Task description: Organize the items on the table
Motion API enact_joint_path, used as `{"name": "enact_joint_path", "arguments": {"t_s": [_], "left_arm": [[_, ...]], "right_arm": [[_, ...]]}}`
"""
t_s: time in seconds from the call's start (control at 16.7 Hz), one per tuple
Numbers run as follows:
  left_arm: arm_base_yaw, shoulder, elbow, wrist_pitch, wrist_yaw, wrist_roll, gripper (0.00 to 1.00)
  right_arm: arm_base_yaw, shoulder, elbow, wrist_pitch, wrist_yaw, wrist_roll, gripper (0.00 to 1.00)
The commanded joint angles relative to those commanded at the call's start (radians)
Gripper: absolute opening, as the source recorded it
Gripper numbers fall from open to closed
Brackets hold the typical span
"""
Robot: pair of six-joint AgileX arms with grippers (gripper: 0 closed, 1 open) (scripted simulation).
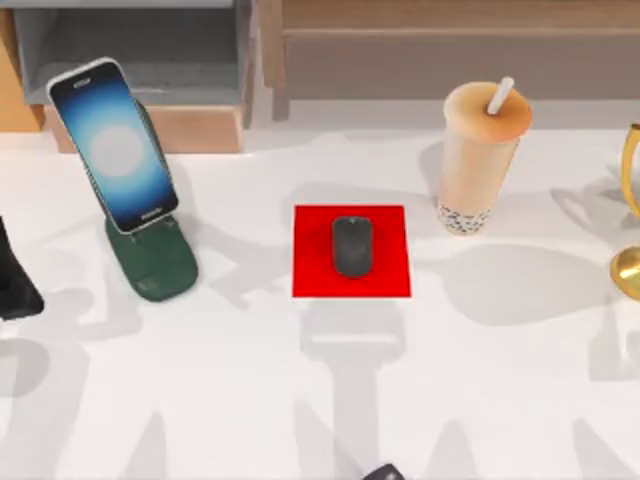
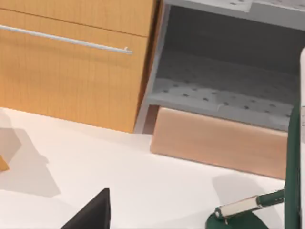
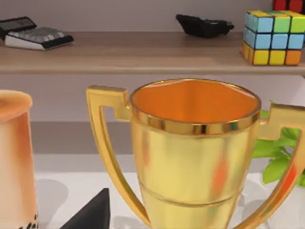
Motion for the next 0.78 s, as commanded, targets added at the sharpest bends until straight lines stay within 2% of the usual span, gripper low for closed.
{"name": "enact_joint_path", "arguments": {"t_s": [0.18,0.36,0.78], "left_arm": [[0.098,-0.208,-0.135,0.045,0.139,0.113,1.00],[0.162,-0.324,-0.224,0.077,0.231,0.186,1.00],[0.177,-0.348,-0.245,0.085,0.252,0.203,1.00]], "right_arm": [[0.000,0.000,0.000,0.000,0.000,0.000,1.00],[0.000,0.000,0.000,0.000,0.000,0.000,1.00],[0.000,0.000,0.000,0.000,0.000,0.000,1.00]]}}
